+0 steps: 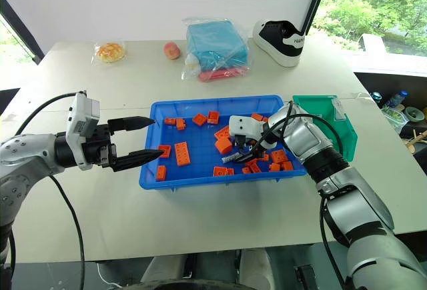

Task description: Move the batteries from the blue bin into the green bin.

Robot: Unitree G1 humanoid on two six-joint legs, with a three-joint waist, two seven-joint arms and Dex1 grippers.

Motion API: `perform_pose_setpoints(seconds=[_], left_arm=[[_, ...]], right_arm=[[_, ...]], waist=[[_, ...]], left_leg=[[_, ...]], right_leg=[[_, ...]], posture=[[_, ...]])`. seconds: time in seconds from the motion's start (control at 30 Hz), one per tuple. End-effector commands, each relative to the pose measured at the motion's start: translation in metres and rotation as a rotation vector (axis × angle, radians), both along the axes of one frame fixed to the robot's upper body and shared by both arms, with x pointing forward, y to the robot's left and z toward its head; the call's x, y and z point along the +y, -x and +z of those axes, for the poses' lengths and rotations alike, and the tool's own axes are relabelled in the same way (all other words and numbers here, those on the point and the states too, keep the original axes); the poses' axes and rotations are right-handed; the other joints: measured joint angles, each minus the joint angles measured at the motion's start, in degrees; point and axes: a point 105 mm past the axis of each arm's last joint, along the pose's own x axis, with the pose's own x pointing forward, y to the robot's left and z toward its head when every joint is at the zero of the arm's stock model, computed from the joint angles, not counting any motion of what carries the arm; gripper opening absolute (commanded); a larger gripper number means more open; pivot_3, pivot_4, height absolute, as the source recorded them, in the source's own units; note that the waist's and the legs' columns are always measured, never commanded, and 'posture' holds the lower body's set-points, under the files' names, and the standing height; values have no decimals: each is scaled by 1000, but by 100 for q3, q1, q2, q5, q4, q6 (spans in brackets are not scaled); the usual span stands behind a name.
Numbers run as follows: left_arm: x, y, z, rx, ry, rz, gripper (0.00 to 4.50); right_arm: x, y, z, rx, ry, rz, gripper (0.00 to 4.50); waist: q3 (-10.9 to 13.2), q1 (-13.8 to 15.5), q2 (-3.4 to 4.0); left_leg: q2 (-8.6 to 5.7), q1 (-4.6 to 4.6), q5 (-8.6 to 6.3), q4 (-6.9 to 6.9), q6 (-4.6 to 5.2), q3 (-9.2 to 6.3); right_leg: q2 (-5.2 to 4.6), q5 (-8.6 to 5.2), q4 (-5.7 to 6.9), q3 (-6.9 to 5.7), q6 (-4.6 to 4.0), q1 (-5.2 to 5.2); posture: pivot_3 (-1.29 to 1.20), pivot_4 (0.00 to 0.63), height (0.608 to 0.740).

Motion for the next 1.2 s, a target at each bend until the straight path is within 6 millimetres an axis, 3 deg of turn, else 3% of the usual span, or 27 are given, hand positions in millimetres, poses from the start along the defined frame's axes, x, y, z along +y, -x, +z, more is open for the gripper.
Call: perform_pose_setpoints(seconds=[0.03, 0.1, 0.13, 0.23, 0.37, 0.47, 0.53, 0.57, 0.73, 0.87, 1.0, 1.1, 1.2], left_arm=[[-1, 1, 8, -51, 0, -9, 4500], [0, 1, 8, -52, -1, -9, 4500], [0, 1, 8, -52, -2, -8, 4500], [0, 1, 8, -53, -3, -10, 4500], [0, 1, 7, -48, -3, -17, 4500], [-1, 0, 4, -32, 0, -24, 4500], [0, 1, 3, -27, 1, -28, 4500], [0, 0, 2, -24, 2, -30, 4500], [-1, -5, 2, -18, 3, -48, 4500], [-1, -10, 6, -27, 2, -59, 4500], [-3, -15, 8, -34, 4, -65, 4500], [-5, -14, 9, -38, 4, -73, 4500], [-5, -14, 11, -42, 1, -76, 4500]], right_arm=[[3, 6, 1, -6, 4, 31, 1242], [4, 10, 1, 1, -7, 33, 229], [5, 11, 2, 2, -13, 33, 44], [3, 14, 10, -11, -53, 5, 50], [-6, 18, 43, -64, -161, -90, 50], [-47, 9, 101, -184, -330, -365, 50], [-66, 8, 117, -235, -363, -470, 50], [-85, 6, 122, -273, -356, -549, 50], [-158, 15, 130, -361, -286, -818, 50], [-184, 20, 116, -366, -237, -926, 50], [-199, 14, 108, -421, -185, -1005, 2059], [-198, 7, 113, -471, -169, -989, 3615], [-175, -5, 128, -477, -265, -926, 3615]], waist=[[-1, -1, -1], [-1, -3, -1], [-1, -2, -1], [0, 6, -1], [2, 15, 4], [6, 18, 10], [6, 49, 9], [2, 55, 3], [-2, 145, -4], [0, 148, 0], [5, 136, 11], [5, 138, 11], [10, 122, 19]], left_leg=[[0, 0, 0, 0, 0, 0], [0, 0, 0, -1, 0, 0], [0, 0, 0, -1, 0, 0], [1, 0, 0, 0, 0, 0], [-1, -4, 0, 2, 0, 0], [-1, -9, 0, 1, -1, 1], [-1, -9, -1, 0, -1, 1], [-1, -5, -2, -1, -3, 0], [0, -5, -11, -3, -18, 9], [1, -5, -11, -3, -17, 14], [3, -8, -1, -5, 0, 21], [3, -8, -1, -5, 0, 20], [4, -8, -1, -4, 0, 21]], right_leg=[[0, 0, 0, 0, 1, 1], [0, 0, 0, 0, 1, 2], [0, 0, 0, 0, 1, 3], [0, -1, 0, 0, 1, 0], [-3, 0, -1, 0, 1, 0], [-5, 0, -1, 0, 1, 4], [-6, 1, -2, -1, -1, 1], [-6, -3, -7, -3, -5, -11], [-9, -13, -14, -2, -2, -11], [-9, -14, -14, 0, -2, -11], [-8, -12, -10, 1, -1, 0], [-7, -12, -9, 1, -1, 0], [-7, -13, -10, 2, -1, -1]], posture=[[0, 150, 725], [0, 150, 725], [0, 150, 725], [0, 150, 725], [0, 150, 725], [0, 150, 725], [0, 150, 725], [0, 150, 725], [0, 150, 725], [0, 150, 725], [0, 150, 725], [0, 150, 725], [0, 150, 725]])
